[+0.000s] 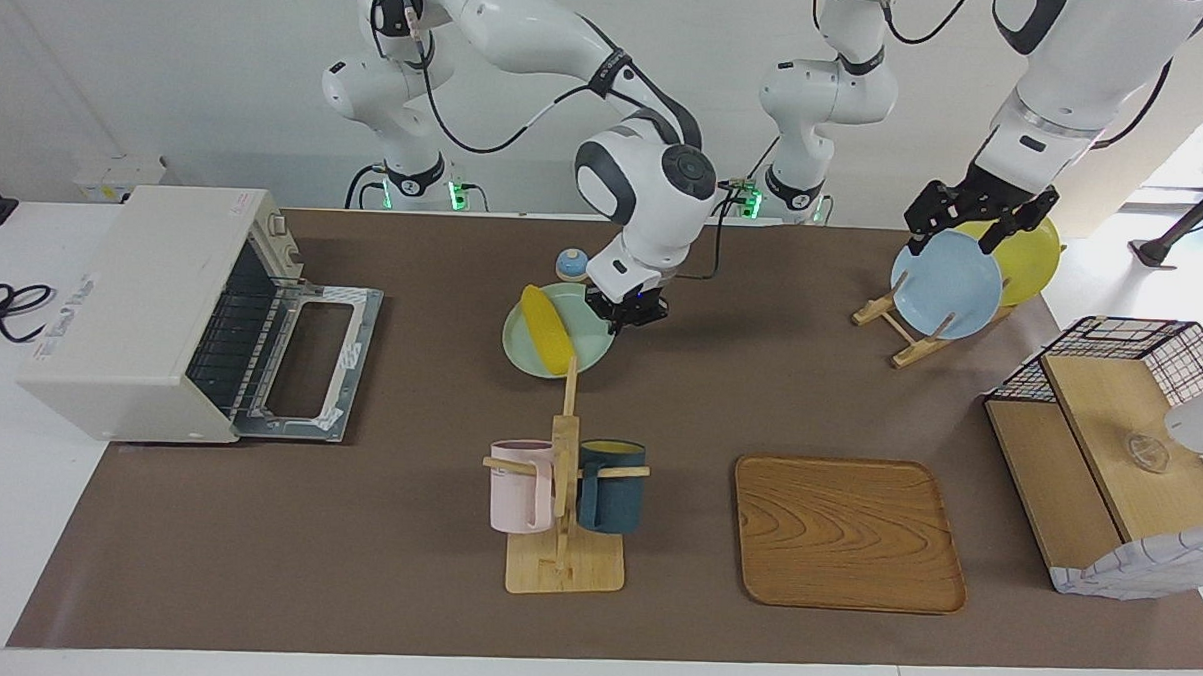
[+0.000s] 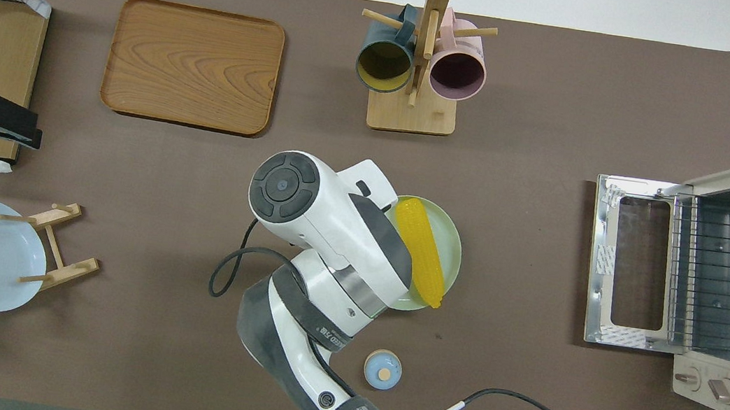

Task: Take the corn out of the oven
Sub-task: 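Pull the green plate out and set it on the table with the right gripper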

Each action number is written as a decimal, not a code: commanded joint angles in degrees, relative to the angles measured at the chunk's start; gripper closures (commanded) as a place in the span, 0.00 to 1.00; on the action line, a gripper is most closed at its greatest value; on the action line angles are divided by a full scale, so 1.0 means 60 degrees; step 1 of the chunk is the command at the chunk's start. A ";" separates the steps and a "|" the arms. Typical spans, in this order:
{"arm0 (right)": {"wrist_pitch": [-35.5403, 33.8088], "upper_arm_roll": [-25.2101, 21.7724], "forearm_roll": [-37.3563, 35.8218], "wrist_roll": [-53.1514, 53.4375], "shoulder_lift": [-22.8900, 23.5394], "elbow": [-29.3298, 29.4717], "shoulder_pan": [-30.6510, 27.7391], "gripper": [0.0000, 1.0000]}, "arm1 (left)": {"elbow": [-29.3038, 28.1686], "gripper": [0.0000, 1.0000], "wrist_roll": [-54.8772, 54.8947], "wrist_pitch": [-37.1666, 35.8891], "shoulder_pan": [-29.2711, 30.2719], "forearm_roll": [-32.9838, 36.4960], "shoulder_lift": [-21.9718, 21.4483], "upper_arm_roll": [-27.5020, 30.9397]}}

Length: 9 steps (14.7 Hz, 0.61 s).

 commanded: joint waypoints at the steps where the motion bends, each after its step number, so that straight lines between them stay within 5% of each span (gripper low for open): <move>1: 0.1174 0.0054 0.0729 0.0312 -0.0341 -0.1094 -0.0186 1.00 | -0.0239 0.00 0.0023 -0.0060 0.0128 0.0028 -0.0244 -0.0073; 6: 0.2069 0.0054 0.0892 0.0650 -0.0473 -0.1596 -0.0259 1.00 | -0.0268 0.00 0.0024 -0.0060 0.0142 0.0028 -0.0259 -0.0073; 9: 0.3198 0.0054 0.1405 0.0899 -0.0386 -0.1714 -0.0274 0.73 | -0.0268 0.00 -0.0006 0.0043 0.0128 0.0028 -0.0259 -0.0073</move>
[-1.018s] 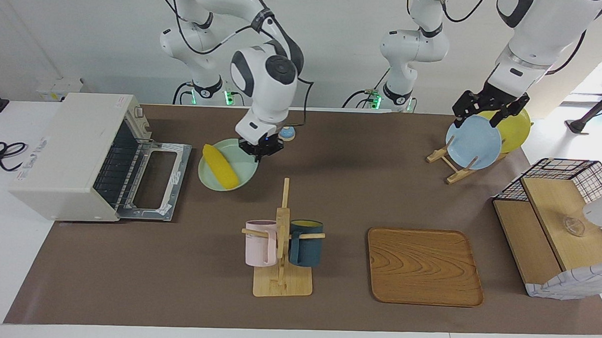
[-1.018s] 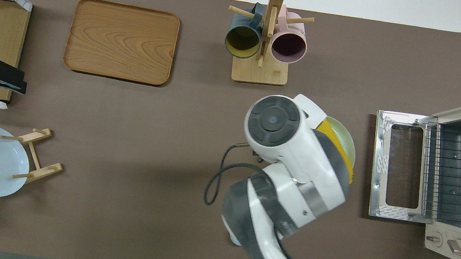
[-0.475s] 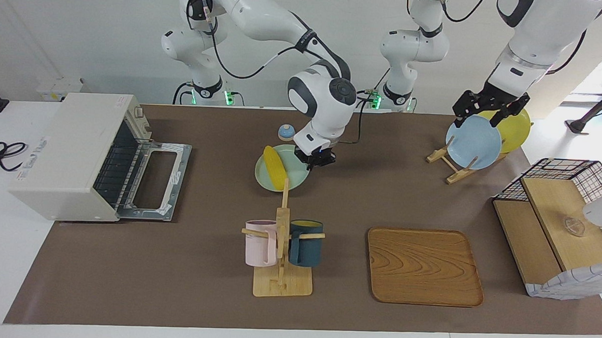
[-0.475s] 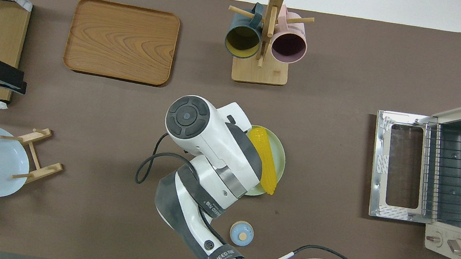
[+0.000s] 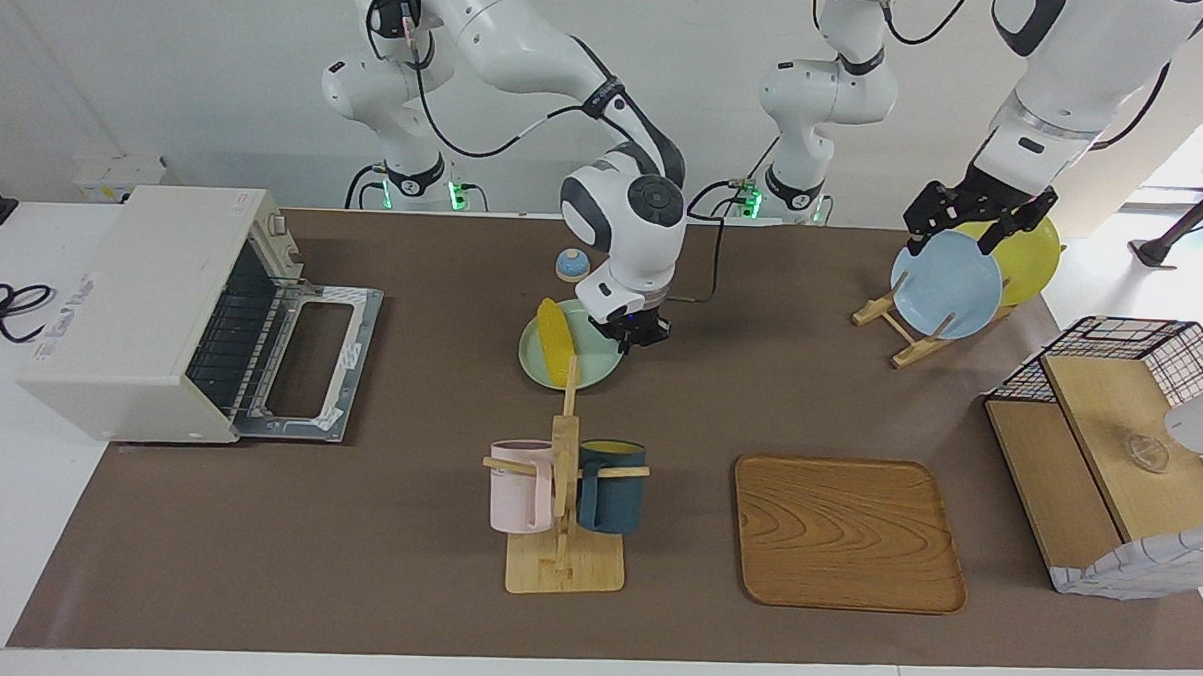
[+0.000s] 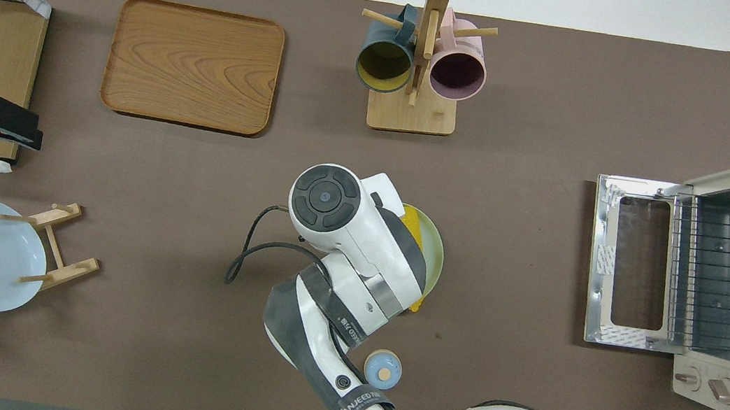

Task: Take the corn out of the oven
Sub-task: 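Pull the green plate out and set it on the table with the right gripper, then withdraw the right gripper while the left gripper reaches toward the corn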

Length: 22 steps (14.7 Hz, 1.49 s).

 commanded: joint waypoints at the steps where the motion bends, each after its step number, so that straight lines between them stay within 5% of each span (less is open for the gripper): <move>1: 0.0662 0.0049 0.0341 0.0177 -0.0224 -0.0259 -0.0126 0.65 | -0.0237 0.00 -0.0018 0.0055 0.0127 0.0028 -0.0241 -0.0073; 4: 0.0838 0.0064 0.0355 0.0118 -0.0312 -0.0009 -0.0463 0.36 | -0.0223 0.00 0.0011 0.0070 0.0127 0.0028 -0.0241 -0.0073; 11: -0.1400 0.0020 0.0224 -0.4257 -0.1789 -0.0126 -0.2804 0.30 | -0.0748 0.00 -0.0368 0.0464 -0.0048 0.0028 -0.0431 -0.0190; 16: -0.2735 -0.0009 -0.0200 -0.5621 -0.2216 -0.0418 -0.4093 0.28 | -0.1773 0.00 -0.2006 0.1459 -0.1524 0.0028 -0.0564 -0.0249; 19: -0.2169 -0.0009 -0.0216 -0.6588 -0.2595 -0.1600 -0.4783 0.29 | -0.2548 0.00 -0.3559 0.2614 -0.2681 0.0013 -0.0432 -0.0249; 22: -0.0311 0.0005 -0.0216 -0.7381 -0.3152 -0.3474 -0.5326 0.43 | -0.3079 0.00 -0.4659 0.3890 -0.3531 -0.0366 -0.0010 -0.0249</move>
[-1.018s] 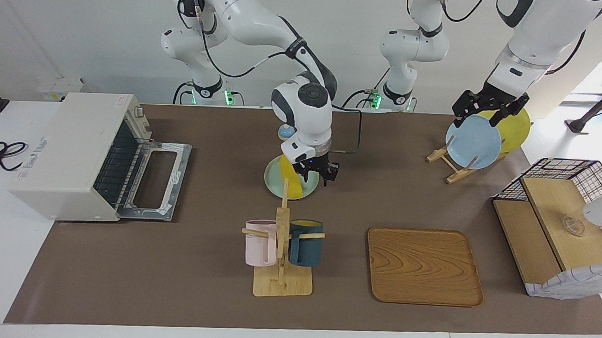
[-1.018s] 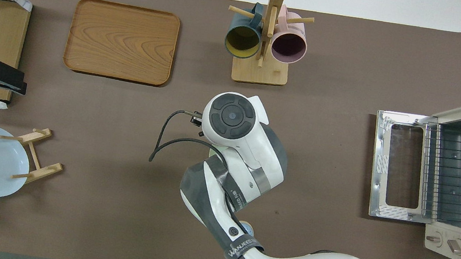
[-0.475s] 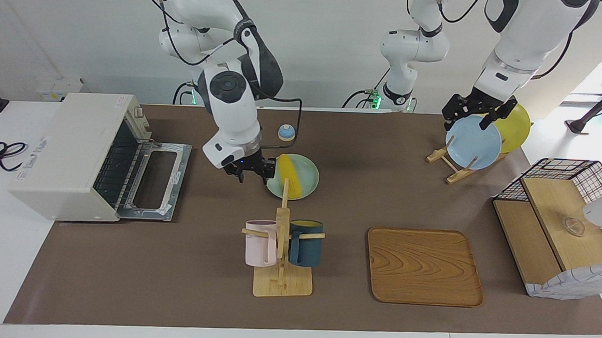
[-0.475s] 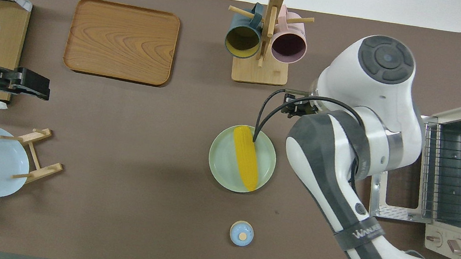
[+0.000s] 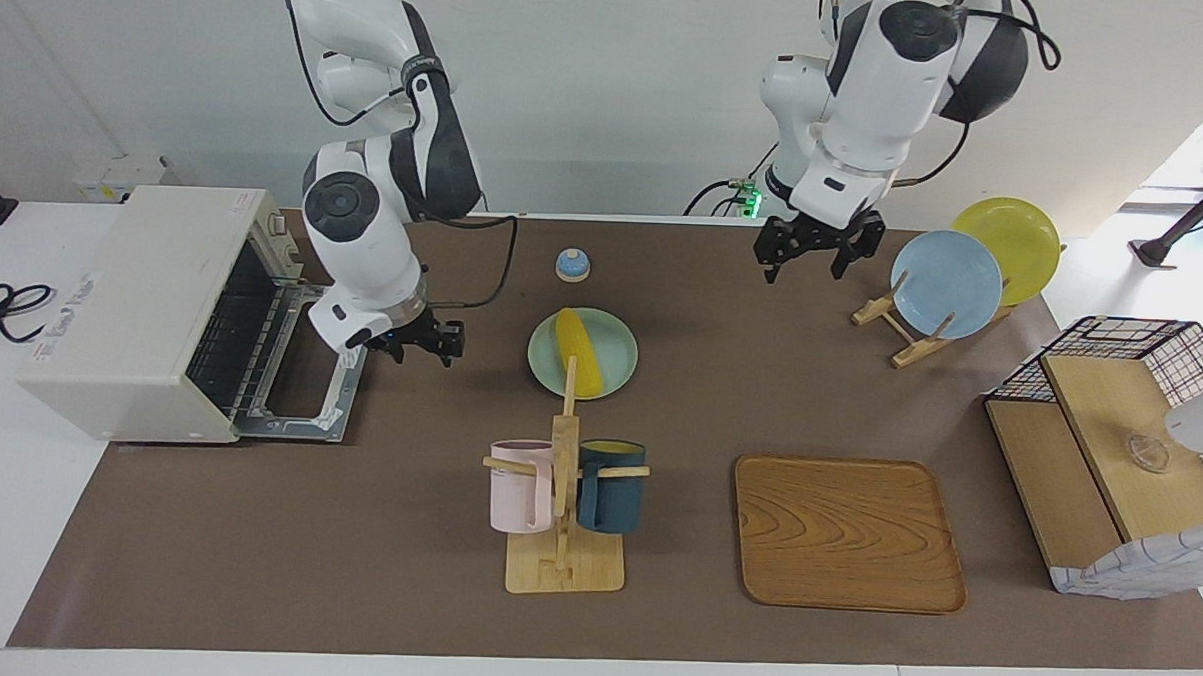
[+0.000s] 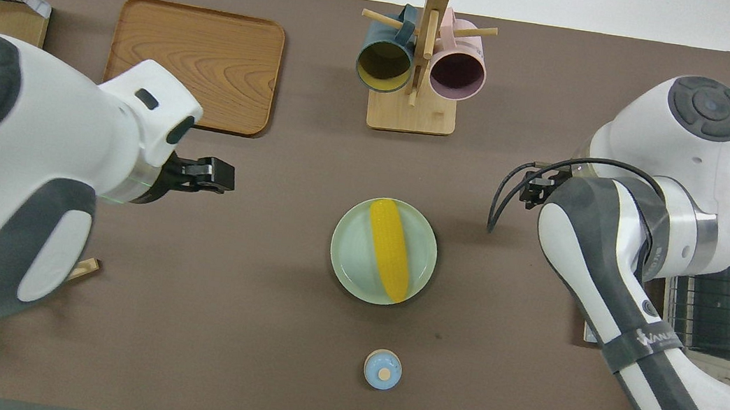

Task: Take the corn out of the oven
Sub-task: 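Withdraw the right gripper while the left gripper reaches toward the corn, then grasp the yellow corn on the green plate with the left gripper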

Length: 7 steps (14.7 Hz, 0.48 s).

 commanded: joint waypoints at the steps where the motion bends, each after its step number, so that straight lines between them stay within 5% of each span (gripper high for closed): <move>1: 0.1786 0.0108 -0.0135 -0.0479 -0.1001 -0.2337 -0.0331 0.44 | -0.0469 0.00 -0.0998 0.1128 -0.0836 -0.0268 0.0446 0.0164; 4: 0.2494 0.0108 -0.0135 -0.0479 -0.1062 -0.2943 -0.0360 0.44 | -0.0425 0.00 -0.2332 0.2431 -0.1730 -0.0415 0.1456 0.0164; 7: 0.2539 0.0108 -0.0135 -0.0801 -0.0886 -0.3090 -0.0712 0.56 | -0.0366 0.00 -0.3008 0.3780 -0.2318 -0.0591 0.2410 0.0164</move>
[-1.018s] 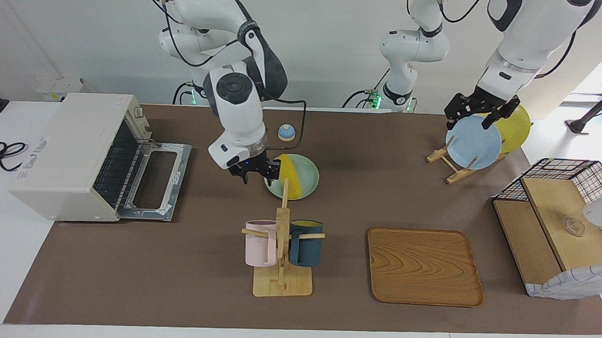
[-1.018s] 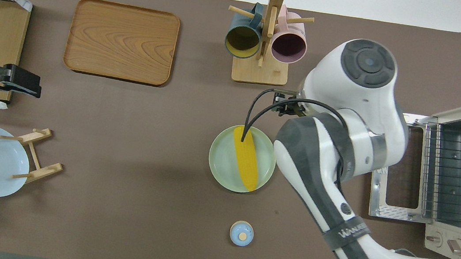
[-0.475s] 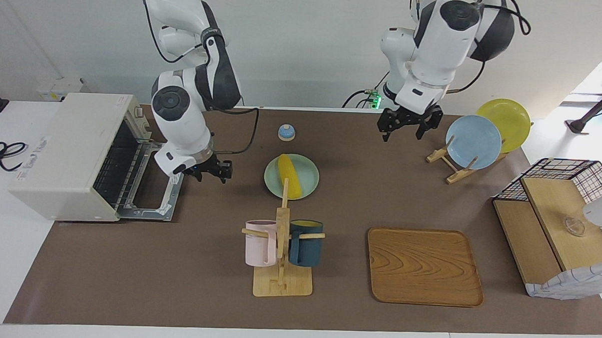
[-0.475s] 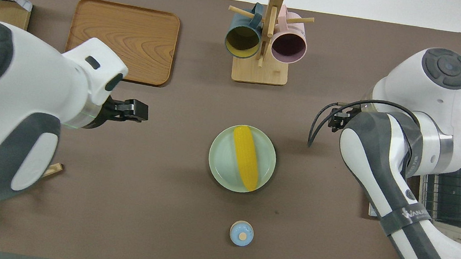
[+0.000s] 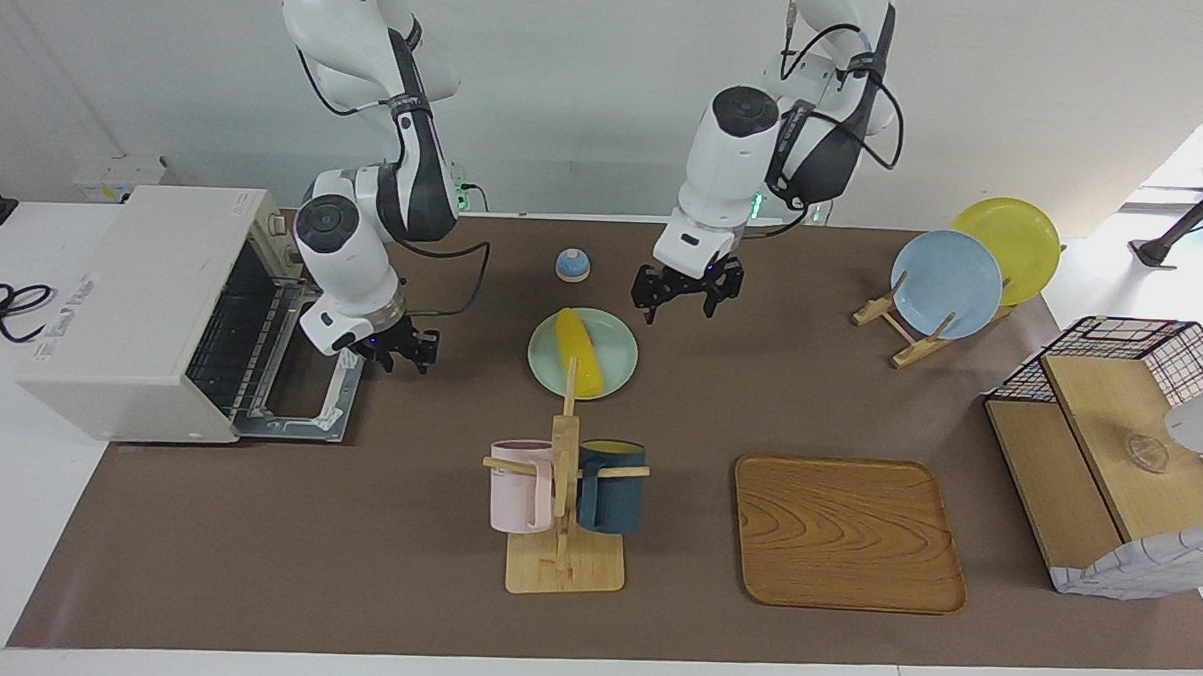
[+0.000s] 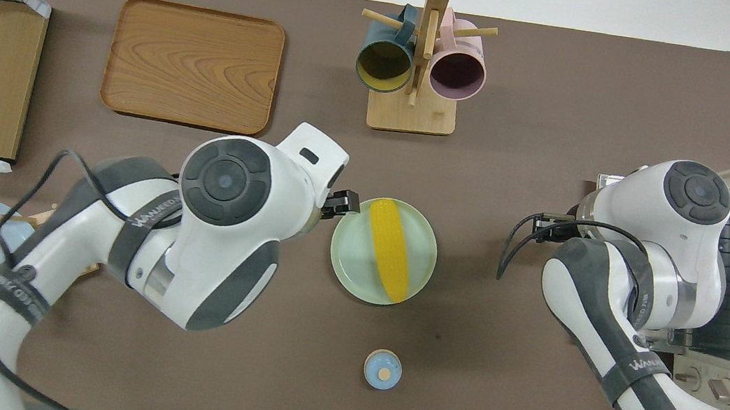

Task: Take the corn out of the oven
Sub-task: 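Grasp the yellow corn on the green plate with the left gripper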

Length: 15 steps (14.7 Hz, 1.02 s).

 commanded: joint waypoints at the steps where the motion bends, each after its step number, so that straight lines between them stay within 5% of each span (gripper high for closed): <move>1: 0.0214 0.0096 -0.0125 -0.0350 -0.0205 -0.0345 -0.0317 0.56 | 0.0237 0.00 -0.0265 0.0785 -0.0306 -0.0191 0.0766 0.0169; 7: 0.1413 0.0096 -0.0125 -0.0920 -0.0220 -0.1194 -0.0668 0.57 | 0.0823 0.00 -0.0675 0.2074 -0.1009 -0.0307 0.2247 0.0169; 14: 0.1254 0.0066 -0.0168 -0.1096 -0.0220 -0.1165 -0.0698 0.57 | 0.0824 0.00 -0.0646 0.2119 -0.1434 -0.0249 0.2703 0.0184; 15: 0.1080 0.0066 -0.0314 -0.1227 -0.0220 -0.1151 -0.0814 0.63 | 0.0824 0.00 -0.0646 0.2120 -0.1536 -0.0250 0.2717 0.0184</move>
